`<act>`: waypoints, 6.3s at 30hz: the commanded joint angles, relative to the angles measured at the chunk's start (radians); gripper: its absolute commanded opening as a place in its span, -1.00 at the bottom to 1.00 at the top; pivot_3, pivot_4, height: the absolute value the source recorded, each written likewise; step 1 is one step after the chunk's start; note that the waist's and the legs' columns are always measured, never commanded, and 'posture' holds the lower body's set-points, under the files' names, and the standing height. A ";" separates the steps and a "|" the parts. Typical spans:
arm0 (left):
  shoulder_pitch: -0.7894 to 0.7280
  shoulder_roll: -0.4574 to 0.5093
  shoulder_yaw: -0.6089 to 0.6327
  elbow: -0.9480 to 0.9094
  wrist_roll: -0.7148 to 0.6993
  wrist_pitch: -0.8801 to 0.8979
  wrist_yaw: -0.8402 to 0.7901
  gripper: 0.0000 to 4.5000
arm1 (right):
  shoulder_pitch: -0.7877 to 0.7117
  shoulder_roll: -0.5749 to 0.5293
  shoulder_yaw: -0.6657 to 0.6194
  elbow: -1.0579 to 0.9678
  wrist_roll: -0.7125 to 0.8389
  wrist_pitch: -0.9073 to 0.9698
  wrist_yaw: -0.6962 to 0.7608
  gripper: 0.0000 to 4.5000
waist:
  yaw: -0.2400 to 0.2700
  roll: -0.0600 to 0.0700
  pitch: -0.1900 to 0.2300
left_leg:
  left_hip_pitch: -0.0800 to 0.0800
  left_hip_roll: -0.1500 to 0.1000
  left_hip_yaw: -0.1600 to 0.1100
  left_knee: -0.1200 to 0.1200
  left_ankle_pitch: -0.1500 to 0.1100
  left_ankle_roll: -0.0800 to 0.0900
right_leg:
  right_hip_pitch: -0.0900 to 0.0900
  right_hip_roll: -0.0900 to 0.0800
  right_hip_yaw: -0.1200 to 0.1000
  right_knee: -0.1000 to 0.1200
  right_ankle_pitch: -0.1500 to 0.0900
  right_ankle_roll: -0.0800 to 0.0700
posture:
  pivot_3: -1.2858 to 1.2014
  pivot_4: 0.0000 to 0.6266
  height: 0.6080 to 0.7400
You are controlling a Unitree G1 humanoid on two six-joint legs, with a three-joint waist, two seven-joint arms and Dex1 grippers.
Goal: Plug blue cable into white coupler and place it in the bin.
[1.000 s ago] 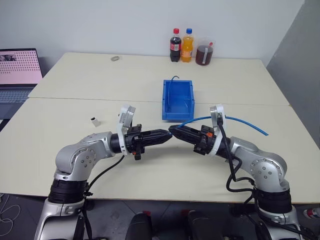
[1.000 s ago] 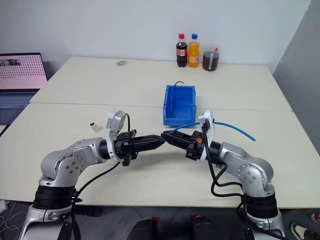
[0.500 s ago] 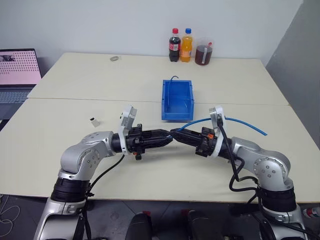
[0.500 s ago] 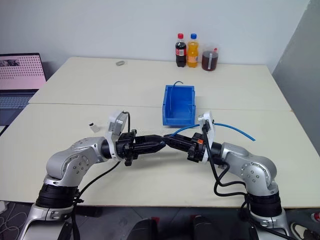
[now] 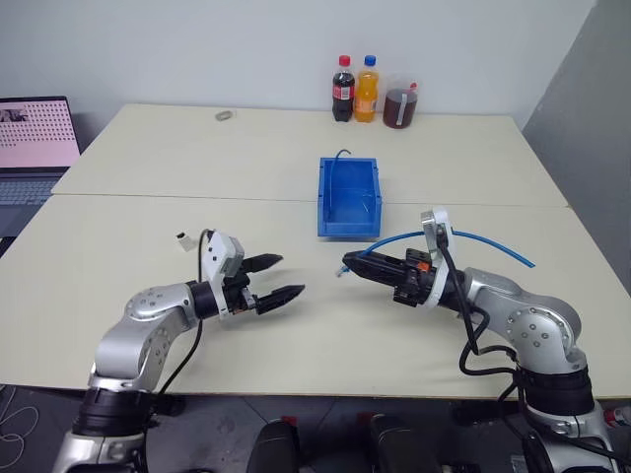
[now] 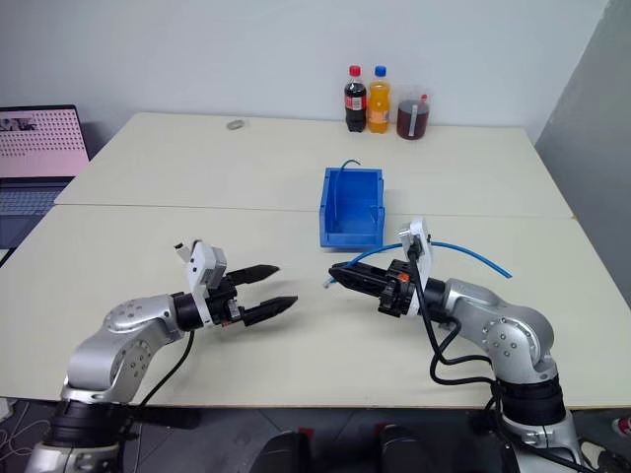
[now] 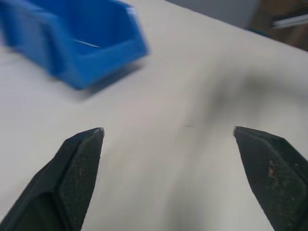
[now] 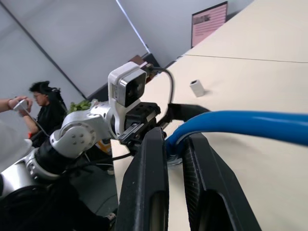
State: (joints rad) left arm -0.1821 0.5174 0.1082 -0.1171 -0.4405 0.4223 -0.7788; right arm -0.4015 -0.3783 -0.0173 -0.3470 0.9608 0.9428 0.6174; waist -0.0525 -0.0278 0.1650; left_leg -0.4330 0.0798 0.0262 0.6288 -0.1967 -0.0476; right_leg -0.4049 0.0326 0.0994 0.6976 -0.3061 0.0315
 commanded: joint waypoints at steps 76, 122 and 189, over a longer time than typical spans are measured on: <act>-0.361 -0.237 0.221 0.491 0.292 -0.094 0.903 -0.30 | -0.014 0.014 0.015 -0.011 -0.038 -0.055 -0.005 -0.95 | 0.021 -0.001 0.000 | 0.000 -0.002 0.000 0.000 0.000 0.000 | 0.001 0.000 0.000 0.000 0.004 -0.001 | 0.03 -0.52 1.00; -0.309 -0.145 0.178 0.581 0.312 -0.145 0.752 -0.64 | -0.006 0.032 0.035 -0.031 -0.061 -0.061 -0.015 -0.95 | 0.017 -0.001 0.000 | 0.000 -0.001 0.000 0.000 0.000 0.000 | 0.000 0.000 0.000 0.000 0.004 0.000 | 0.03 -0.52 1.00; -0.376 -0.004 -0.449 0.543 0.379 -0.438 -0.507 -0.64 | -0.097 -0.004 0.481 0.170 -0.787 -0.408 0.176 -0.95 | 0.024 0.000 -0.003 | 0.001 -0.001 0.000 0.002 0.000 0.000 | 0.001 0.000 0.000 0.000 0.002 0.003 | 0.03 -0.52 1.00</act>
State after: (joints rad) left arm -0.5758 0.5164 -0.3145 0.4277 -0.0993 -0.0263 -1.2887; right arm -0.4936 -0.3801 0.4358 -0.1878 0.1919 0.5160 0.7777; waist -0.0282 -0.0282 0.1624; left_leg -0.4322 0.0785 0.0265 0.6305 -0.1964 -0.0475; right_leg -0.4040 0.0330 0.0994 0.6979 -0.3046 0.0340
